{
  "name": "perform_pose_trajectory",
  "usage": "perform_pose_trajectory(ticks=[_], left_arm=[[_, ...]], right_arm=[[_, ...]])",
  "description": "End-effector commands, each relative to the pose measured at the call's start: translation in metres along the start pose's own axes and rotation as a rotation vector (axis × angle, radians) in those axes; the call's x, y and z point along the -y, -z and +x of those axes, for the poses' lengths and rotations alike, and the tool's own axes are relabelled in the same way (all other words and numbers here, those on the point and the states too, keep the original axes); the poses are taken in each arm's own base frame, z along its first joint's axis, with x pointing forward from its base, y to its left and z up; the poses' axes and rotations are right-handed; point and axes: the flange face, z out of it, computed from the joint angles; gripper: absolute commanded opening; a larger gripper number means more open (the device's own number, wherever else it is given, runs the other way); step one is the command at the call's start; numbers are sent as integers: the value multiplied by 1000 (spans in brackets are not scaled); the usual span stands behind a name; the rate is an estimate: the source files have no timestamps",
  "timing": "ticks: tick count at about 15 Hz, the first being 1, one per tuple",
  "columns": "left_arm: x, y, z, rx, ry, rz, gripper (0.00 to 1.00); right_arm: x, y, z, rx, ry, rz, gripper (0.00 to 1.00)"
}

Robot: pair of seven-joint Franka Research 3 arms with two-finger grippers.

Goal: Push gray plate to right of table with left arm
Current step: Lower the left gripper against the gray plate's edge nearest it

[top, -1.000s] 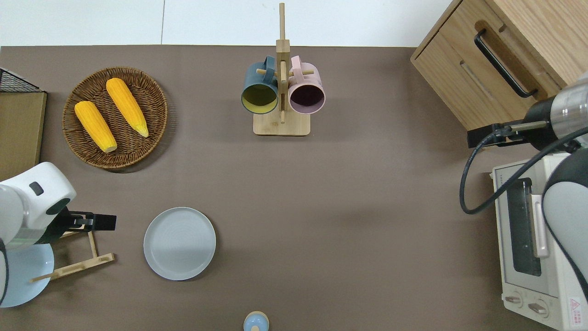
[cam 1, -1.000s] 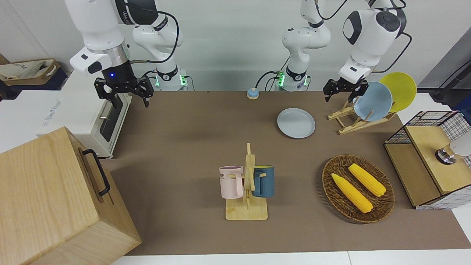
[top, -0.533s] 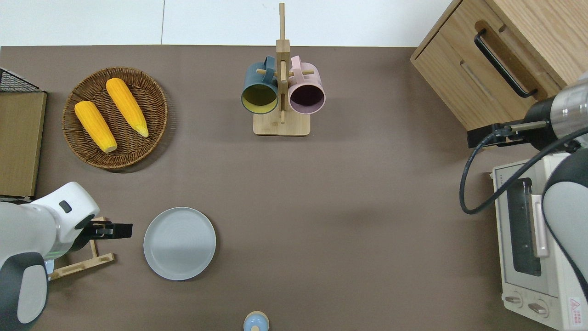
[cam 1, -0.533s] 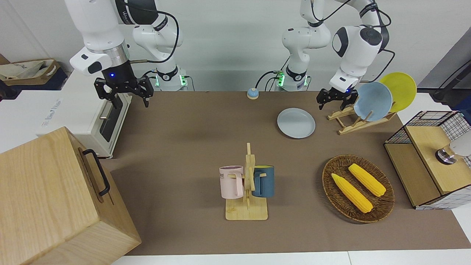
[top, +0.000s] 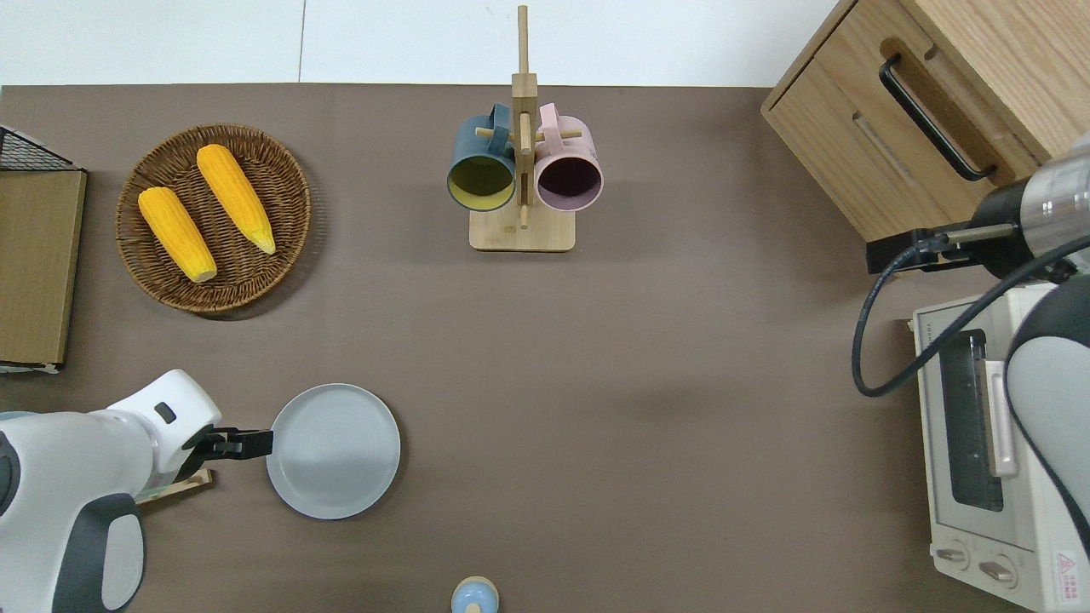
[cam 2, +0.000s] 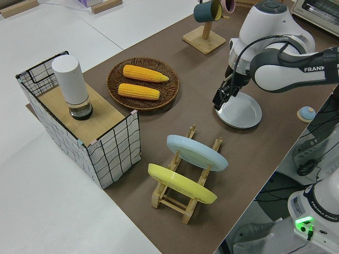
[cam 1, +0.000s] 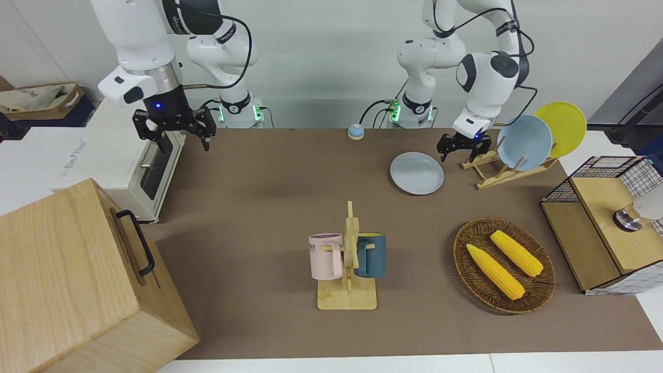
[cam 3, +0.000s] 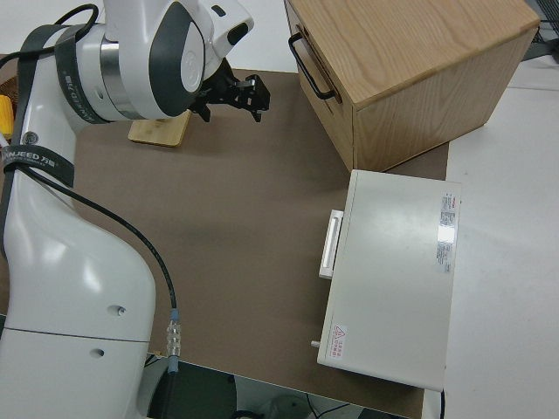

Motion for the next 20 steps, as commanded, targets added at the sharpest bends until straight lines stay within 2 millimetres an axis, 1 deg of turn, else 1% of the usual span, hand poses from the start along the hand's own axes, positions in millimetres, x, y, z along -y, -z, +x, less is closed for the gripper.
perform_pose_trajectory(ticks=[1,5,6,11,15,18,19,20], left_arm=[[-7,-15,-11,-19,-9,-21,993],[-13,-57,-11,-29,-22,-18,993],[-13,-63,-9,-26,-18,-18,993],[-13,-78,-14,-9,-21,-17,991],[-15,-83,-14,1,-24,-17,981],[-15,-89,-14,11,-24,-17,952],[-15,-89,-13,8,-24,-17,931],[-15,-90,-13,5,-24,-16,881]], right_arm=[[1,4,-1,-6,-6,7,983],[1,4,-1,-6,-6,7,983],[1,4,-1,-5,-6,7,983],[1,4,-1,-6,-6,7,983],[2,4,-1,-5,-5,7,983],[1,4,-1,-5,-6,7,983],[1,4,-1,-6,-6,7,983],[1,4,-1,-5,-6,7,983]])
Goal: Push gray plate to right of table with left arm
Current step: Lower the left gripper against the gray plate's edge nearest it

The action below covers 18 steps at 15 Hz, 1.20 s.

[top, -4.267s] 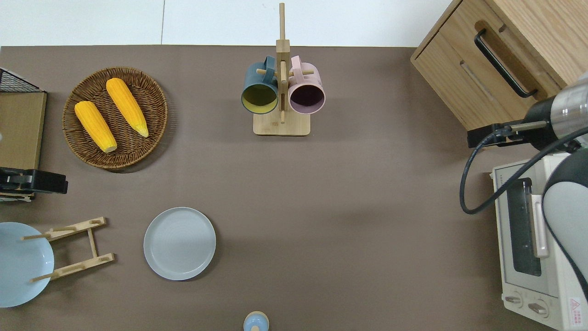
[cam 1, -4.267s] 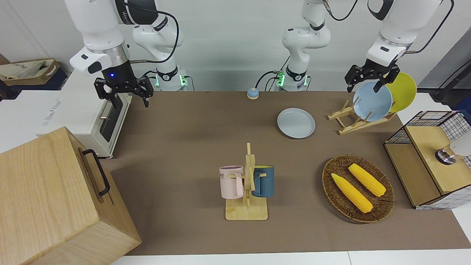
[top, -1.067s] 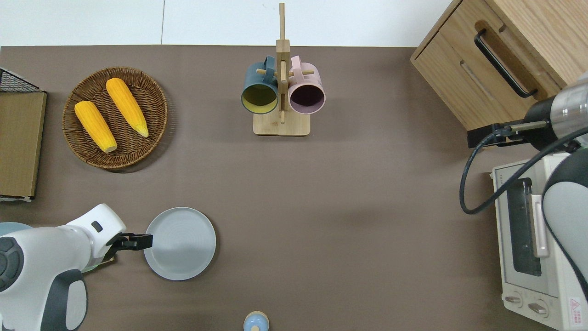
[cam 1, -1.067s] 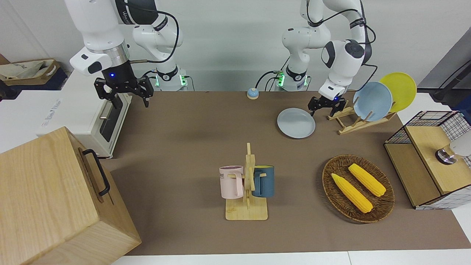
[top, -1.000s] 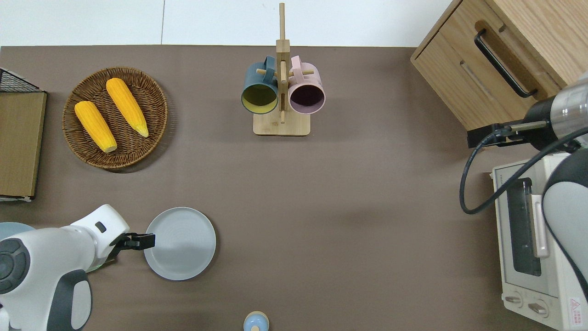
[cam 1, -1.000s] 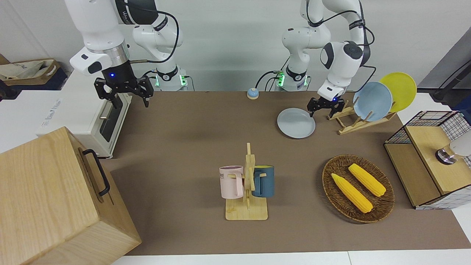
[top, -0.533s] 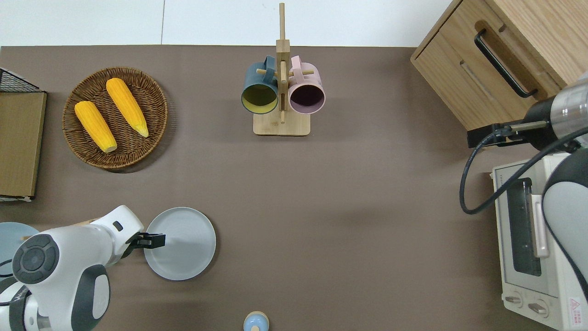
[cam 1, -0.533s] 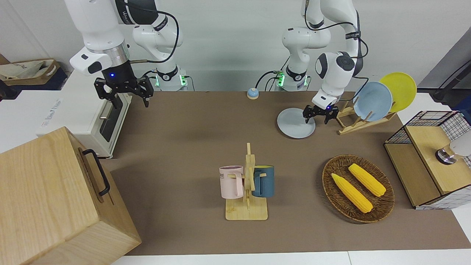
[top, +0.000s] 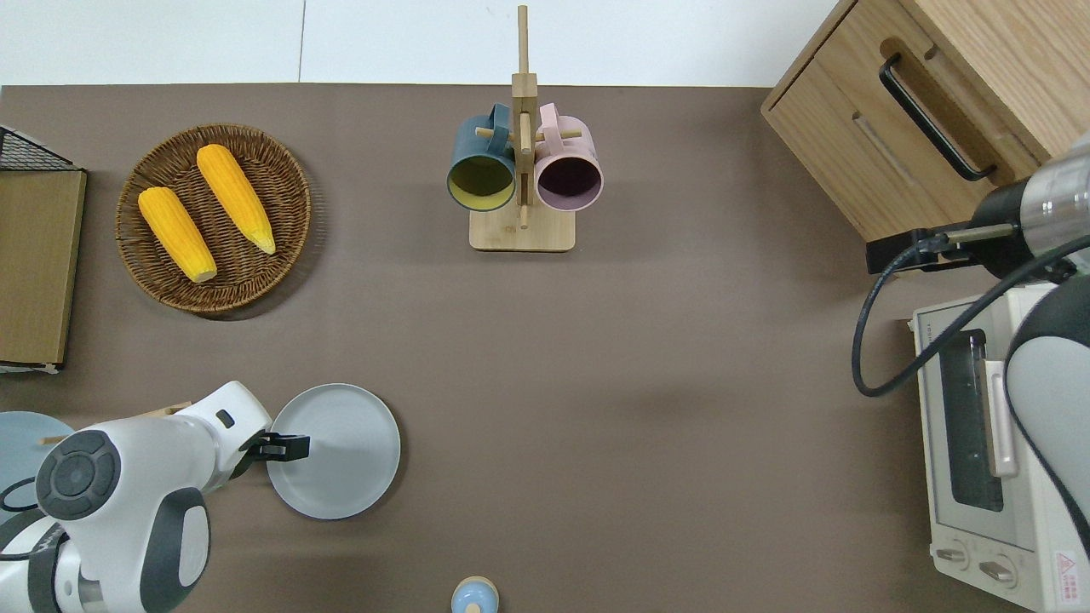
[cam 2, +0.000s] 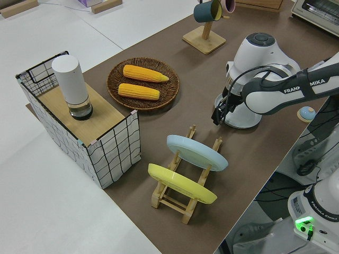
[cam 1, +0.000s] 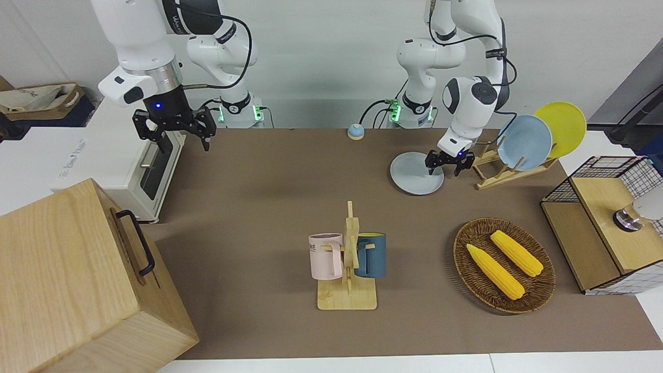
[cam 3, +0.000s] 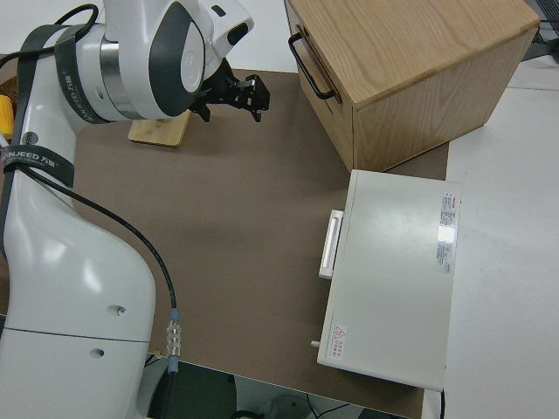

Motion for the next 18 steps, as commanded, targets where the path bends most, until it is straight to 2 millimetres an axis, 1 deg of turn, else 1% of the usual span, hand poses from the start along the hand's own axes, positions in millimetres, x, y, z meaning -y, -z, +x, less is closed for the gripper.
perform_pose_trajectory(ticks=[1,3,4,5,6,8,16,17,18], left_arm=[[-3,-7,-3,-16,-6,-10,787],[-3,-9,-3,-12,-6,-10,590],[-3,-10,-2,-15,-4,-10,424],[-3,-10,-2,-18,-3,-10,279],[-2,-10,-2,-19,-2,-9,164],[-1,-11,-2,-19,-1,-9,1],[-4,-19,0,-10,16,-11,0],[-5,-20,1,-9,29,-18,0],[-15,-20,1,-9,31,-32,0]], right_arm=[[1,4,-1,-6,-7,7,983],[1,4,-1,-4,-6,7,983],[1,4,-1,-4,-6,7,983],[1,4,-1,-6,-7,7,983],[1,4,-1,-6,-7,7,983],[1,4,-1,-4,-7,7,983],[1,4,-1,-6,-7,7,983],[1,4,-1,-6,-7,7,983],[1,4,-1,-4,-6,7,983]])
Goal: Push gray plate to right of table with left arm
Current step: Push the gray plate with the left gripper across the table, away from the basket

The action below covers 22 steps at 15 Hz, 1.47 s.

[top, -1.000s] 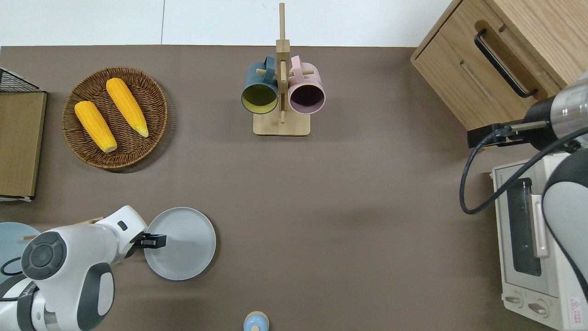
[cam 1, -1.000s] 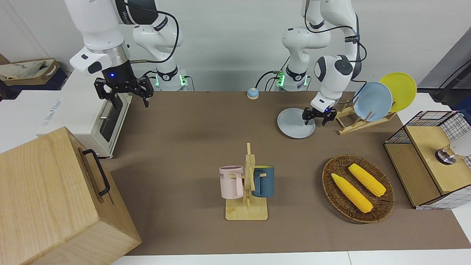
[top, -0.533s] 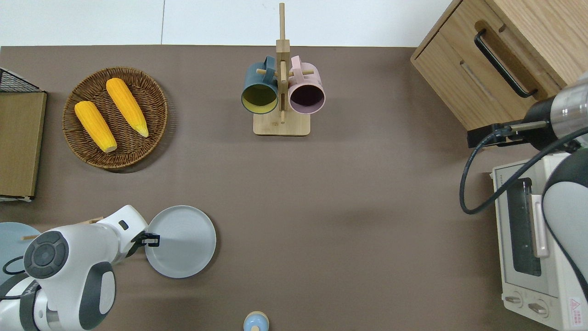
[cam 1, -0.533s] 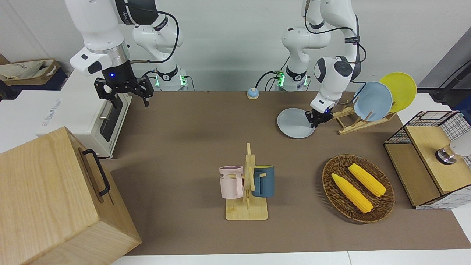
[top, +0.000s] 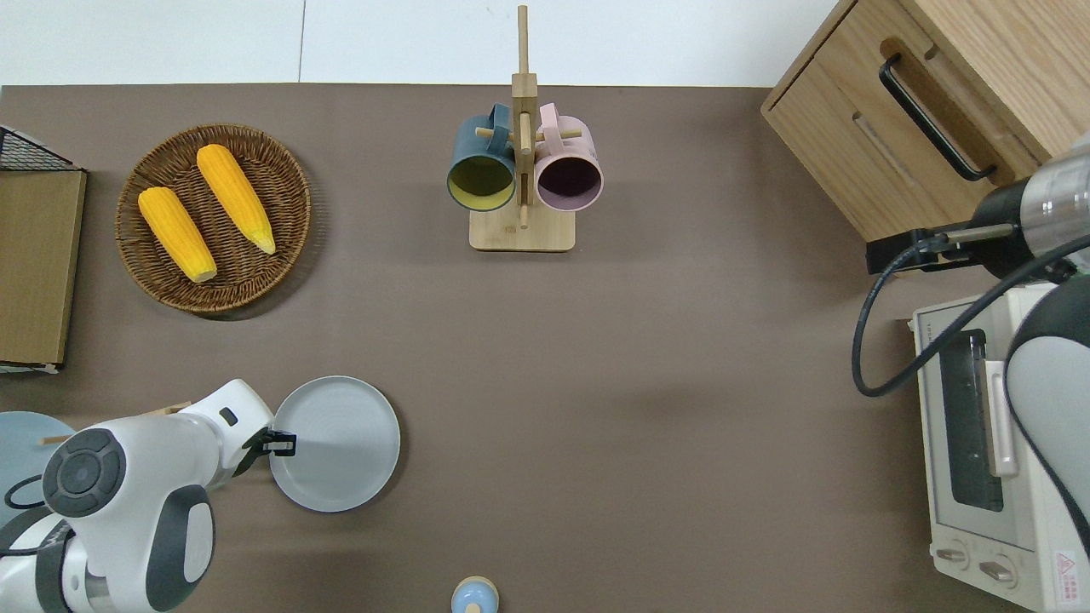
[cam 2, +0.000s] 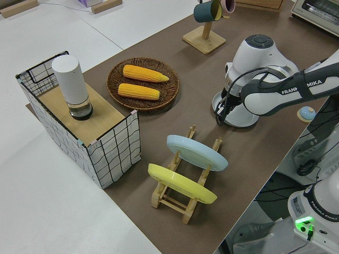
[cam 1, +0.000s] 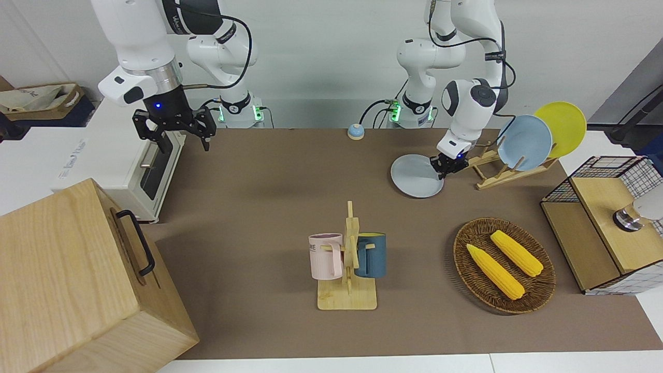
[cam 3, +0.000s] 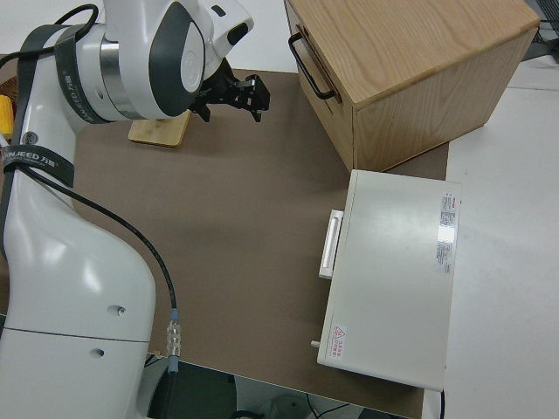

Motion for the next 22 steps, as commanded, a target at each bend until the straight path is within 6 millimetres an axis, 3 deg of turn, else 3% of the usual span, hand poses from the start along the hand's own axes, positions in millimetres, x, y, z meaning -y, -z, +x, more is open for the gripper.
perform_pose_trajectory(ticks=[1,2,3,14,17,22], left_arm=[[-23,-15,0,-3,26,-41,0],[-29,-16,1,-1,44,-53,0],[-50,-19,2,0,56,-57,0],[-184,-17,4,-4,170,-75,0],[-227,-34,4,-23,206,-82,0],[-288,-38,7,-28,241,-103,0]], right_arm=[[1,4,-1,-4,-6,7,983],[1,4,-1,-4,-6,7,983],[2,4,-1,-6,-5,7,983],[1,4,-1,-6,-7,7,983],[2,4,-1,-6,-5,7,983],[1,4,-1,-6,-7,7,983]])
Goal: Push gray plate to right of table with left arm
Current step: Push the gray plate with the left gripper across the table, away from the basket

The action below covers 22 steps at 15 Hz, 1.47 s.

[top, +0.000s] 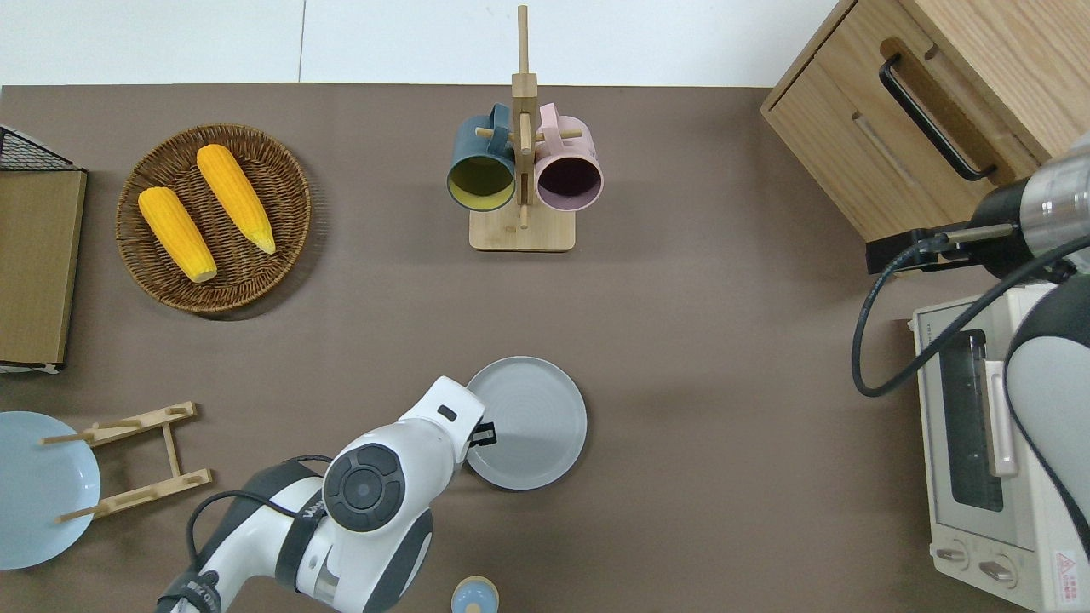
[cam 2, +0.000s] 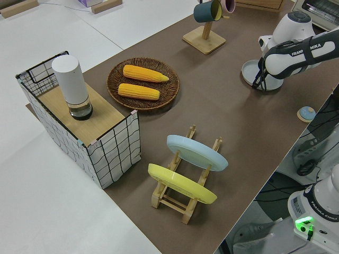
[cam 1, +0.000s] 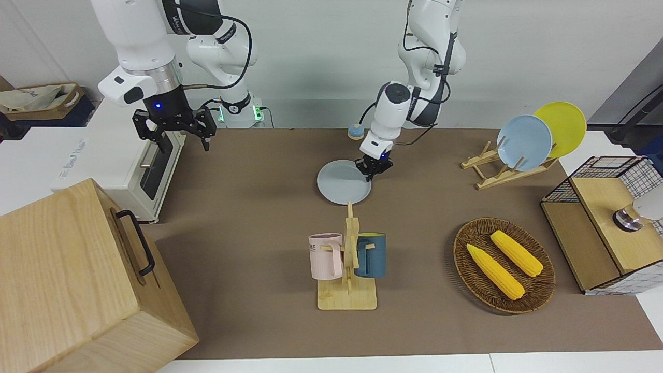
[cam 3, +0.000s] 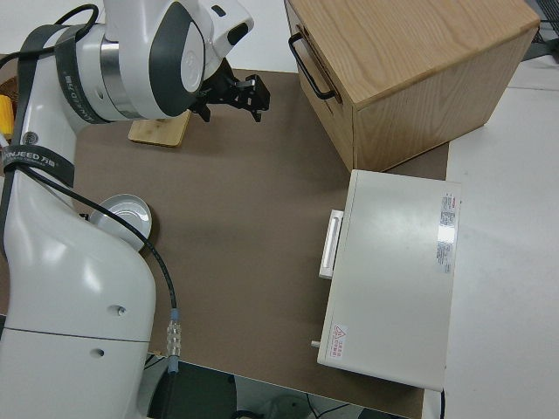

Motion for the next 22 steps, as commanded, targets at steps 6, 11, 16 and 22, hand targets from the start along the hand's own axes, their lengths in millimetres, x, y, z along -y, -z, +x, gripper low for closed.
perform_pose_trajectory(ticks=[6,11,16,22], left_arm=[[-114,-28,-27,10,62,-7,0],[-172,-22,-34,15,101,6,0],[-209,-40,-45,16,119,3,0],[-242,-41,-49,-5,138,6,0]], right_arm=[[1,4,-1,-6,-7,7,983],[1,4,-1,-6,-7,7,983],[1,4,-1,-6,-7,7,983],[1,4,-1,-4,-7,7,983]])
